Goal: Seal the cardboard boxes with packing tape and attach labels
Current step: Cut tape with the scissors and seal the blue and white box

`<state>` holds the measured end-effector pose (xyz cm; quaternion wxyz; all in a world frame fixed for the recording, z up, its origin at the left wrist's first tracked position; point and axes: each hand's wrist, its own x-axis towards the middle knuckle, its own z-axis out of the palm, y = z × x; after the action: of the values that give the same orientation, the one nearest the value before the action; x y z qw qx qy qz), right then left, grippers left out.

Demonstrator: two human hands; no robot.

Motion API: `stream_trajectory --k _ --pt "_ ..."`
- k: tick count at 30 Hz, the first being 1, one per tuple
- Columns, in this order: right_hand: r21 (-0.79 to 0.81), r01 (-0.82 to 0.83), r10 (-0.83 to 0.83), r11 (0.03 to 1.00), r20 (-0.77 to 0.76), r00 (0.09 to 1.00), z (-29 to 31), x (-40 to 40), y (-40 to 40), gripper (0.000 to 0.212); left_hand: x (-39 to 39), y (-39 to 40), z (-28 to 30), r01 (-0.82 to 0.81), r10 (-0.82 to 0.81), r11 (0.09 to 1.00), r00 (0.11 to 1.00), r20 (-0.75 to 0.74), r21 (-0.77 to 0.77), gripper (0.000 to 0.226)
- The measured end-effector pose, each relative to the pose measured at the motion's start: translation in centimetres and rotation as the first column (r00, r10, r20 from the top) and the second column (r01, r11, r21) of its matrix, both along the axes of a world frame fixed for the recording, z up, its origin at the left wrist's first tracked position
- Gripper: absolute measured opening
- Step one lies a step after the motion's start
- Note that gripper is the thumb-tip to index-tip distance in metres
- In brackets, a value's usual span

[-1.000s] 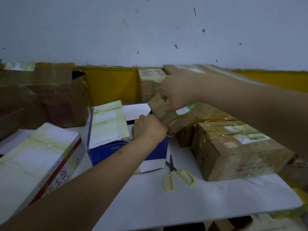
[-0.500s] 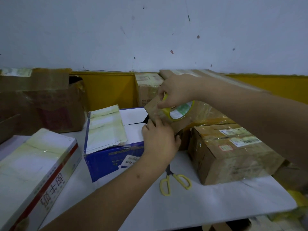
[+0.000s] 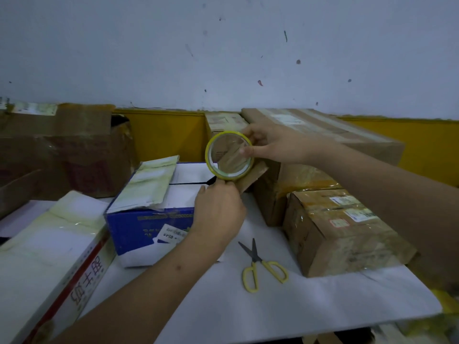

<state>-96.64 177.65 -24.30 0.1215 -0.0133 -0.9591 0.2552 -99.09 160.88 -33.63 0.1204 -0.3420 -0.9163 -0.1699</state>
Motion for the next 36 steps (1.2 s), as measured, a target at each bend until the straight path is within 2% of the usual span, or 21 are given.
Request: stream_trajectory --k 3,7,10,14,19,23,29,33,36 --pt "-0.016 -0.014 0.014 1.000 -0.002 1.000 -1.3 -0.9 -0.3 0.029 0.5 0.4 -0.6 -0.033 0.024 0.996 0.994 0.103 0.088 0.013" --pt "-0.057 0.027 -0.031 0.998 -0.058 0.998 -1.6 -0.8 -0.5 0.017 0.1 1.8 -1.7 -0.093 0.090 0.991 0.995 0.038 0.092 0.032" --pt "-0.031 0.023 -0.025 0.999 -0.088 0.996 -1.4 -0.6 -0.1 0.017 -0.3 2.4 -1.7 -0.080 0.079 0.996 0.996 0.036 0.033 0.026" --pt "0.072 -0.020 0.028 0.997 -0.104 0.994 -0.1 -0.1 -0.2 0.020 -0.5 2.5 -1.6 -0.083 0.083 0.997 0.996 0.024 -0.005 0.029" --pt "0.175 0.077 -0.038 0.981 -0.212 0.976 3.6 1.8 1.6 0.022 -0.8 2.6 -1.9 -0.102 0.103 0.994 0.995 -0.016 0.034 0.046" --pt "0.245 0.131 -0.089 0.960 -0.175 0.980 4.3 3.7 3.4 0.024 -0.9 2.5 -2.1 -0.119 0.121 0.991 0.992 -0.036 0.053 0.042" --pt "0.103 0.192 -0.156 0.976 -0.285 0.946 0.3 5.4 3.2 0.013 -1.1 1.9 -2.1 -0.108 0.105 0.975 0.994 0.024 0.196 0.036" --pt "0.001 0.181 -0.174 0.983 -0.272 0.946 -3.9 5.1 1.8 0.008 -1.3 1.3 -2.2 -0.081 0.056 0.939 0.995 0.086 0.333 0.027" --pt "-0.092 0.120 -0.140 0.989 -0.262 0.955 -6.0 4.1 -0.2 0.013 -1.9 0.2 -1.6 0.027 -0.148 0.904 0.956 0.254 0.427 0.012"
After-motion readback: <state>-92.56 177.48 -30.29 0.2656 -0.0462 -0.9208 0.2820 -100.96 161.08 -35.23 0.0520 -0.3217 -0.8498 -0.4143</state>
